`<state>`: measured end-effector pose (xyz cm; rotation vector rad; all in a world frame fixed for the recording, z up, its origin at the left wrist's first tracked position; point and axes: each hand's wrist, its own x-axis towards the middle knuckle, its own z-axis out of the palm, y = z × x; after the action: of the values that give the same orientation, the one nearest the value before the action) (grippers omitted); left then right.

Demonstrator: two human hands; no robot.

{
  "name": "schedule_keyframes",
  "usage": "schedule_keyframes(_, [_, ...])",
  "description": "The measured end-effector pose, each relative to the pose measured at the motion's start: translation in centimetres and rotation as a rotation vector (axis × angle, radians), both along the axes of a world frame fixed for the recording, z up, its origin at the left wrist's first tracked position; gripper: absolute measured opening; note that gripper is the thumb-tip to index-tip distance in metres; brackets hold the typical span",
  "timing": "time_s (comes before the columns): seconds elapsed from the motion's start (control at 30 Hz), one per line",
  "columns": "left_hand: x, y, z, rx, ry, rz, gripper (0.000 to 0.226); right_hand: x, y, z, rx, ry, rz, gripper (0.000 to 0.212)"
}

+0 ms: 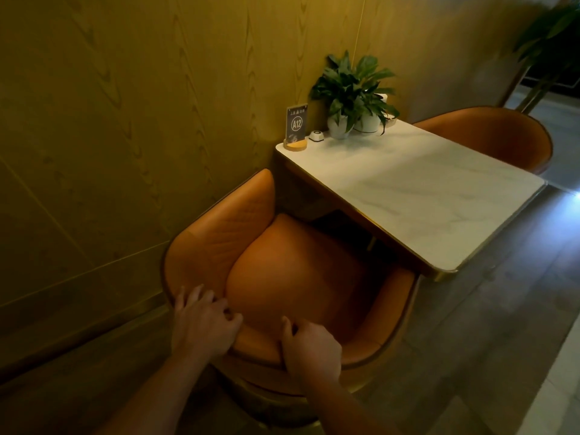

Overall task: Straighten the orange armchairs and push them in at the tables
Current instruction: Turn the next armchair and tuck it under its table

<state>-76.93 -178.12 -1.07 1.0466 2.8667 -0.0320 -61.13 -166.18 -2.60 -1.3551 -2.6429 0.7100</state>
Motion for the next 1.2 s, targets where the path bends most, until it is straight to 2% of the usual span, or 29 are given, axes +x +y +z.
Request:
schedule_keyframes(0.53, [-0.7, 0.5, 0.4, -0.093, -0.056, -0.017, 0.064, -0.4, 0.3, -0.8, -0.033, 0.001, 0.054, 0.042])
schedule_keyframes(0.73, [0.8, -0.1, 1.2, 0.005, -0.040, 0.010, 0.051, -0.3, 0.6, -0.6, -0.130, 0.000, 0.109, 0.038])
schedule_keyframes(0.97, [1.9, -1.8, 1.5, 0.020, -0.164, 0.014, 0.054, -0.2, 0.9, 0.5, -0.216, -0.050, 0.245, 0.042])
schedule_keyframes(1.1, [2.8, -1.3, 1.6, 0.041, -0.209, 0.087, 0.058, 0.5, 0.1, 0.5, -0.122, -0.051, 0.336, 0.050])
schedule_keyframes(1.2, [3.6, -0.7, 0.7, 0.074, -0.143, 0.128, 0.061, 0.7, -0.1, -0.2, 0.008, -0.040, 0.357, 0.049])
